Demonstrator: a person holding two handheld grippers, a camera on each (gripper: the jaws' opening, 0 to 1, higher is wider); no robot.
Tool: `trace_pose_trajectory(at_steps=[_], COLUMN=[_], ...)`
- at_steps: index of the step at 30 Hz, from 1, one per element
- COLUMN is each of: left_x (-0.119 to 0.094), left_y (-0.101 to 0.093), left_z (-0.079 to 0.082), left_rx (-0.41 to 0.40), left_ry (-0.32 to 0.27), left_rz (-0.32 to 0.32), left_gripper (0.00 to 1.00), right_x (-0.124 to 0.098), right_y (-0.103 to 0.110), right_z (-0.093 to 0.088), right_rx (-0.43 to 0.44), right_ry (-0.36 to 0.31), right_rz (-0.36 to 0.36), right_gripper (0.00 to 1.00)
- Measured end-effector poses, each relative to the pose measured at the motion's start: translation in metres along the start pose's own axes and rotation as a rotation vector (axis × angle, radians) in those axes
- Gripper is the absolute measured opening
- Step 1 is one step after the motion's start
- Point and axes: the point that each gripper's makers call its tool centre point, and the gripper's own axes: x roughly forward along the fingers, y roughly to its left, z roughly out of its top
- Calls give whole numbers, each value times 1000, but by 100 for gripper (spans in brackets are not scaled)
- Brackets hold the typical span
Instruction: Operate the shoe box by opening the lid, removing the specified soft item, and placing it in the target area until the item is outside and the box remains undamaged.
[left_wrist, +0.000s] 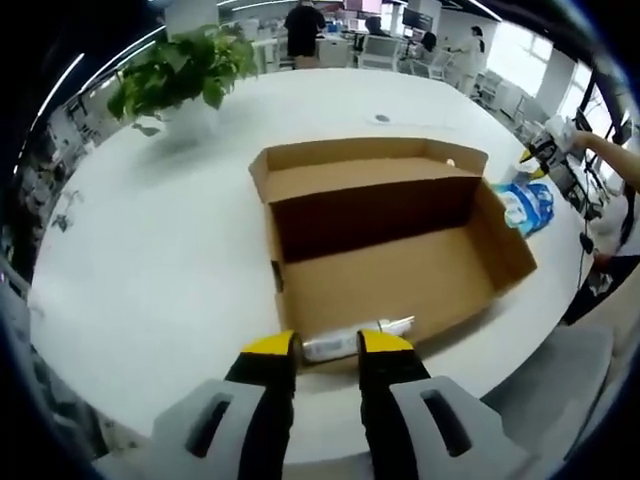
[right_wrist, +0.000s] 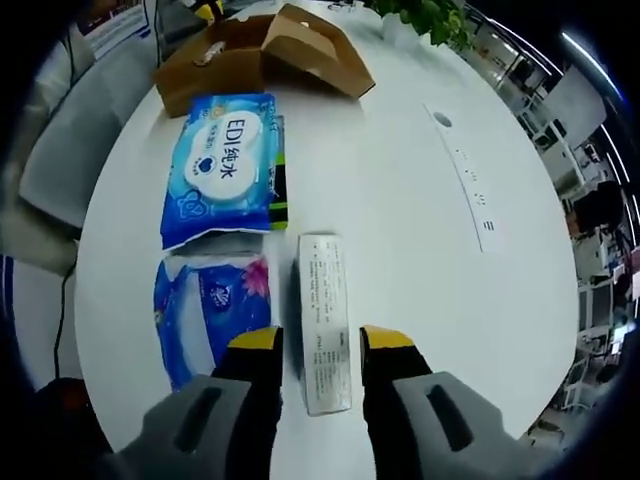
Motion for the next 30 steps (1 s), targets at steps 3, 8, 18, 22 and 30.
trace_pose_trajectory(at_steps=[3,8,18,22,30], left_x=[-1,-1,6,10,21], left_y=[-1,-3,-13,-15,-22], left_z=[4,10,18,20,23], left_rx=[34,113,345,407,538], left_ry=[-4,7,50,68,124], left_rz=[-11,-34,-103,-128,-189], left_gripper=[25,26,34,37,41], right_x=[-5,-14,-35,-42,-57], right_y=[-2,-3,8,16,34], right_z=[3,10,32,39,46], right_rx=[28,108,214,246,323], right_ry=[-8,-30,-100,-125,-158], right_rz=[-24,-60,-120,-136,-178], right_gripper=[35,43,60,65,76])
